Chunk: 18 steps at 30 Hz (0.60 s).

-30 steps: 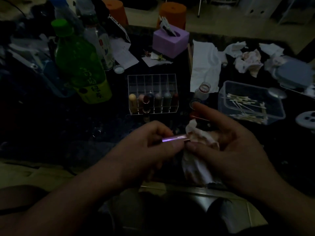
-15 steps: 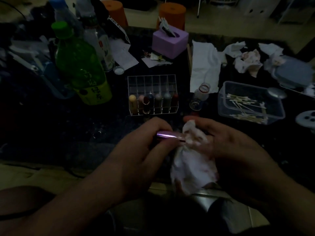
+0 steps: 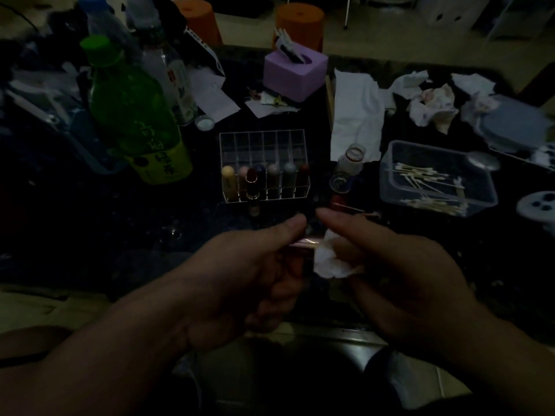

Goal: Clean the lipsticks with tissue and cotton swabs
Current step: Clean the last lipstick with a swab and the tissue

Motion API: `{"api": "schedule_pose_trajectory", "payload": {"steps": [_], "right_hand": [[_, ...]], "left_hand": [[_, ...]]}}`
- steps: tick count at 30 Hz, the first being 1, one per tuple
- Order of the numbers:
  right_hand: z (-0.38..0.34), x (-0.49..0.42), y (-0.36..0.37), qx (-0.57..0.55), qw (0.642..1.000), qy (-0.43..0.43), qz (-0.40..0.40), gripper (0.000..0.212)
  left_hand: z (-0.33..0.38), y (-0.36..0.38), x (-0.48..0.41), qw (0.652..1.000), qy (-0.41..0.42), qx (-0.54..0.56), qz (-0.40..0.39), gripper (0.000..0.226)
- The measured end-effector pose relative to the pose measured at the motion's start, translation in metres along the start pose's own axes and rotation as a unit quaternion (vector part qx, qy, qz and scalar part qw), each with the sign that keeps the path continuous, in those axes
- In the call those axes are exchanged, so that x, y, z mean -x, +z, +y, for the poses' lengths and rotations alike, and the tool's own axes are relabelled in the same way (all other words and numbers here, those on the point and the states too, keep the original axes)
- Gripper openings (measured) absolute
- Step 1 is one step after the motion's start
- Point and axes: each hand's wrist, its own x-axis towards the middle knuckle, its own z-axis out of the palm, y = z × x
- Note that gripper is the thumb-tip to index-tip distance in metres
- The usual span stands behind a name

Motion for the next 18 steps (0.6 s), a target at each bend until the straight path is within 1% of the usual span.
{"api": "schedule_pose_trajectory", "payload": {"steps": [1, 2, 3, 4, 5, 6, 7, 8, 9, 10, 11, 12, 13, 14, 15, 16, 17, 18], "right_hand": [[-0.002, 0.0, 0.002, -0.025, 1.0, 0.014, 0.004, 0.081], [-0.006, -0.001, 0.003, -0.092, 0.994, 0.051, 0.01, 0.08], [-0.011, -0.003, 0.003, -0.198, 0.973, 0.114, 0.009, 0.078], [-0.016, -0.005, 0.001, -0.337, 0.921, 0.193, -0.008, 0.078], [-0.018, -0.008, 0.0, -0.477, 0.836, 0.268, -0.039, 0.078], [-0.017, -0.01, -0.003, -0.589, 0.737, 0.324, -0.071, 0.075], [-0.017, -0.013, -0.005, -0.663, 0.655, 0.351, -0.093, 0.069], [-0.015, -0.015, -0.008, -0.695, 0.614, 0.359, -0.101, 0.062], [-0.013, -0.017, -0.009, -0.694, 0.617, 0.358, -0.096, 0.057], [-0.011, -0.018, -0.011, -0.656, 0.66, 0.357, -0.081, 0.053], [-0.01, -0.018, -0.011, -0.596, 0.723, 0.344, -0.062, 0.053], [-0.011, -0.018, -0.01, -0.525, 0.787, 0.322, -0.038, 0.055], [-0.012, -0.017, -0.008, -0.458, 0.838, 0.295, -0.011, 0.055], [-0.013, -0.017, -0.006, -0.405, 0.876, 0.26, 0.02, 0.052], [-0.013, -0.016, -0.003, -0.357, 0.908, 0.215, 0.047, 0.049], [-0.013, -0.014, -0.002, -0.31, 0.934, 0.166, 0.061, 0.046], [-0.011, -0.013, 0.0, -0.257, 0.957, 0.119, 0.059, 0.045], [-0.009, -0.012, 0.0, -0.2, 0.976, 0.077, 0.049, 0.049]], "left_hand": [[-0.001, 0.002, -0.001, 1.0, 0.027, 0.015, 0.002, 0.045], [-0.003, 0.003, -0.001, 0.998, 0.063, 0.017, 0.021, 0.039], [-0.003, 0.003, -0.001, 0.993, 0.105, 0.0, 0.047, 0.031], [-0.01, -0.002, -0.001, 0.981, 0.166, -0.054, 0.083, 0.026], [-0.007, -0.001, -0.004, 0.953, 0.233, -0.15, 0.12, 0.026], [-0.005, -0.002, -0.004, 0.907, 0.29, -0.267, 0.147, 0.025], [-0.002, -0.002, -0.004, 0.859, 0.314, -0.374, 0.152, 0.024], [0.0, -0.001, -0.003, 0.813, 0.31, -0.469, 0.154, 0.023], [0.002, -0.001, -0.003, 0.782, 0.306, -0.52, 0.154, 0.021], [0.001, -0.002, -0.004, 0.764, 0.336, -0.526, 0.162, 0.015], [-0.003, -0.004, -0.004, 0.759, 0.375, -0.504, 0.171, 0.011], [-0.008, -0.005, -0.004, 0.773, 0.39, -0.469, 0.173, 0.013], [-0.01, -0.008, -0.003, 0.821, 0.376, -0.399, 0.159, 0.018], [-0.012, -0.013, -0.002, 0.88, 0.339, -0.302, 0.14, 0.022], [-0.005, -0.012, -0.002, 0.93, 0.281, -0.206, 0.12, 0.028], [-0.002, -0.011, -0.001, 0.965, 0.208, -0.127, 0.093, 0.04], [0.004, -0.01, -0.002, 0.984, 0.139, -0.083, 0.07, 0.059], [0.007, -0.01, -0.002, 0.992, 0.087, -0.067, 0.057, 0.072]]}}
